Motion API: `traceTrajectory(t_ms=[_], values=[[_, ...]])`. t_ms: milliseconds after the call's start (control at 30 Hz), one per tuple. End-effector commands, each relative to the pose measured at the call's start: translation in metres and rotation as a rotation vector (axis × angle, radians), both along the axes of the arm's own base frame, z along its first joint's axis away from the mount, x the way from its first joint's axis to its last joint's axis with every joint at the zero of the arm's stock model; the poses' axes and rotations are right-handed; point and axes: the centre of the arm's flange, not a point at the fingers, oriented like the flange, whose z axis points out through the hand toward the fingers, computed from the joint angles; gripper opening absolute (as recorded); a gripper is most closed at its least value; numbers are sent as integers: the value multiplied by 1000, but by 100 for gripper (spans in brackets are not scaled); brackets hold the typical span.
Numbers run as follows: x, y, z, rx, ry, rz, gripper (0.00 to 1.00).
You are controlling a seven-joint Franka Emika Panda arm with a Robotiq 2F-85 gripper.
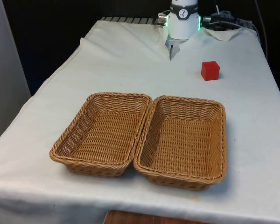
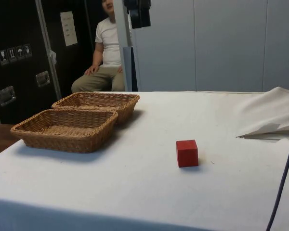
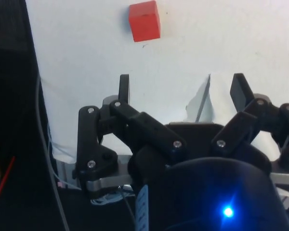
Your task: Pick up the red cube and place it into the right basket.
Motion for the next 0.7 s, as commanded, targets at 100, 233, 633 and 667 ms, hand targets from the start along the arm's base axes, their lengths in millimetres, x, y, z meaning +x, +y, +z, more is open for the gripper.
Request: traceTrajectory(t_ms=[100, 233, 633, 667], values=[[-11, 6, -8, 5, -19, 7, 100], [-20, 14, -18, 4, -25, 16, 100], [-50, 50, -59, -11, -36, 43, 100], [-53, 52, -62, -12, -38, 45, 100]])
